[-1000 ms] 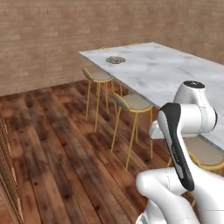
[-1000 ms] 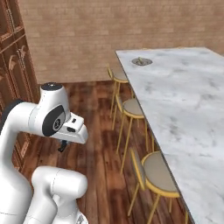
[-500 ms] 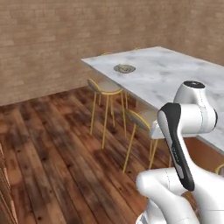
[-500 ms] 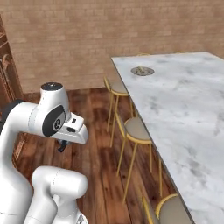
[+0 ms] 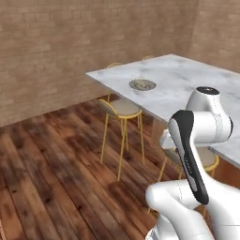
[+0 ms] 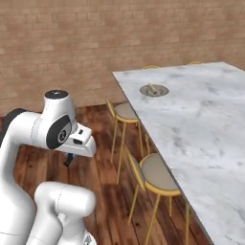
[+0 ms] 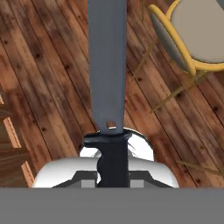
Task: Retrieve the butter from the fridge and place it on a plate on the dining table. Then retrieve the butter knife by the fridge and place it near the plate.
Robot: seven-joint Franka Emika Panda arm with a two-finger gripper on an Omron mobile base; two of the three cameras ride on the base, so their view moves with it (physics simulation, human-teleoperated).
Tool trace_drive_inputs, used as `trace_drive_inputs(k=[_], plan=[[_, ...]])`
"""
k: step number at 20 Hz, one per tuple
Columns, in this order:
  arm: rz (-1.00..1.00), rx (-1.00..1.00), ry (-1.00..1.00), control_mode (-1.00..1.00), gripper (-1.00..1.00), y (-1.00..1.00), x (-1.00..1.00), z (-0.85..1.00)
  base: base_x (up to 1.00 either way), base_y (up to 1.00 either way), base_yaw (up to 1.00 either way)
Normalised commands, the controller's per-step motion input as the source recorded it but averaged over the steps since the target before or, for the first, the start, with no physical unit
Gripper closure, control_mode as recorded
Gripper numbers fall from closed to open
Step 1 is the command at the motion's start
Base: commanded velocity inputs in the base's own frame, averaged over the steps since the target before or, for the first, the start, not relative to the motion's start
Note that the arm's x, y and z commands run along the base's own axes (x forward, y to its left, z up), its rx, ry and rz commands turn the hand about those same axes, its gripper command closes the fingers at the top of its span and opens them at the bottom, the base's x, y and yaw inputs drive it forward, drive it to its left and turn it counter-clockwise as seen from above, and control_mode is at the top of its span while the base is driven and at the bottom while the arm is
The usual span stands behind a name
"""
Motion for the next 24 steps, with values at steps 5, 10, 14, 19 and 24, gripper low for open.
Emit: trace_drive_inputs(k=[5,10,14,19,24], plan=[[0.0,0.0,0.0,1.0,1.0,0.0,0.0,0.0,0.96,0.3,-0.4],[0.0,0.0,0.0,1.0,1.0,0.0,0.0,0.0,0.89,0.41,-0.55],[0.0,0.0,0.0,1.0,1.0,0.0,0.0,0.0,0.82,0.68,-0.69],[0.0,0.0,0.0,1.0,1.0,0.0,0.0,0.0,0.55,0.71,-0.76],[0.0,0.0,0.0,1.0,1.0,0.0,0.0,0.0,0.5,0.77,-0.74]])
